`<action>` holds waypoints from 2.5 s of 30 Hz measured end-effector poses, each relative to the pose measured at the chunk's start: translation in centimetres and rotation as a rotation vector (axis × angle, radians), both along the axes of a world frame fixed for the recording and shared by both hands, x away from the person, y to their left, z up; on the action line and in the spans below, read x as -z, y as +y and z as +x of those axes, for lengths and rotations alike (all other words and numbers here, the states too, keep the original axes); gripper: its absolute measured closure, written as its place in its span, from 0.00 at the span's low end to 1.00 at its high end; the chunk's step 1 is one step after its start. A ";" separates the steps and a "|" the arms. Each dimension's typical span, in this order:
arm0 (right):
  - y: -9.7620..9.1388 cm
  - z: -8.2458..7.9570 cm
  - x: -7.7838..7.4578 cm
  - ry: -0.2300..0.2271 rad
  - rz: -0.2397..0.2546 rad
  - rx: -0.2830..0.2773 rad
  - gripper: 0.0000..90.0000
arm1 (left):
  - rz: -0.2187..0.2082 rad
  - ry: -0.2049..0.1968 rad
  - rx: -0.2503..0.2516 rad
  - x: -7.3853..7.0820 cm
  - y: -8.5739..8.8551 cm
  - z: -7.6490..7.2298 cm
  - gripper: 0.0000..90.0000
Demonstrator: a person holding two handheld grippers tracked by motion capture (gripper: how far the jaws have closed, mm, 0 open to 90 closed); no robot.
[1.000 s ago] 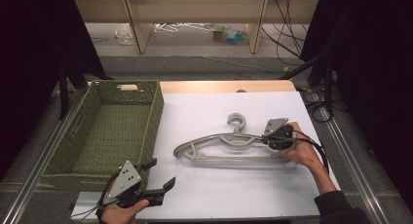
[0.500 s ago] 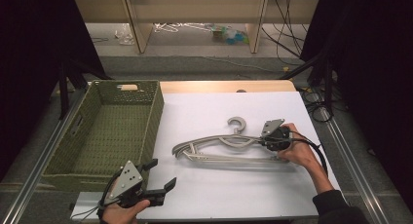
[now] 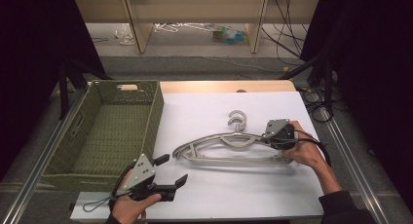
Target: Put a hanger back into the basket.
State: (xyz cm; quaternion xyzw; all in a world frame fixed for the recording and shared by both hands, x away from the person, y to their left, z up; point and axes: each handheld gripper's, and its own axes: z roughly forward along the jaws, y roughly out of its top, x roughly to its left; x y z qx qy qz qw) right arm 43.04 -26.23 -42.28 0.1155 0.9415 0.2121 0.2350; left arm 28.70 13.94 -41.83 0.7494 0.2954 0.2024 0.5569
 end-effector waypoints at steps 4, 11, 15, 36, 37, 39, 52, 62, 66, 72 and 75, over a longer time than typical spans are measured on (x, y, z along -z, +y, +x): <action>-0.2 -1.1 -1.4 -0.027 0.017 -0.021 0.91 | 0.045 0.008 0.006 -0.5 -1.8 2.4 0.19; -0.3 -2.1 -3.3 -0.093 0.012 -0.061 0.91 | 0.179 0.053 0.028 0.4 -5.0 6.7 0.20; -0.2 -2.9 -4.2 -0.123 0.016 -0.092 0.91 | 0.259 0.065 0.031 1.1 -5.8 8.6 0.19; -0.3 -4.7 -5.9 -0.147 0.068 -0.150 0.91 | 0.390 0.013 0.167 1.1 -9.9 12.4 0.59; -0.3 -4.7 -6.0 -0.153 0.067 -0.158 0.91 | 0.395 0.005 0.174 1.1 -9.9 12.4 0.62; -0.3 -4.8 -6.0 -0.155 0.074 -0.153 0.91 | 0.407 -0.005 0.198 0.9 -10.1 12.3 0.70; -1.2 -4.8 -6.4 -0.182 0.092 -0.232 0.90 | 0.475 -0.052 0.309 -1.4 -9.5 11.5 0.88; -2.7 -5.1 -7.2 -0.165 0.148 -0.143 0.73 | 0.459 -0.026 0.351 -3.2 -9.3 9.2 0.91; -3.0 -5.4 -7.7 -0.199 0.183 -0.082 0.62 | 0.456 -0.006 0.320 -3.6 -8.9 9.0 0.91; -3.4 -6.6 -9.2 -0.178 0.260 0.000 0.57 | 0.420 0.029 0.250 -5.5 -7.6 8.8 0.91; -3.5 -7.4 -9.7 -0.150 0.342 0.043 0.51 | 0.392 0.034 0.213 -7.0 -6.5 8.6 0.91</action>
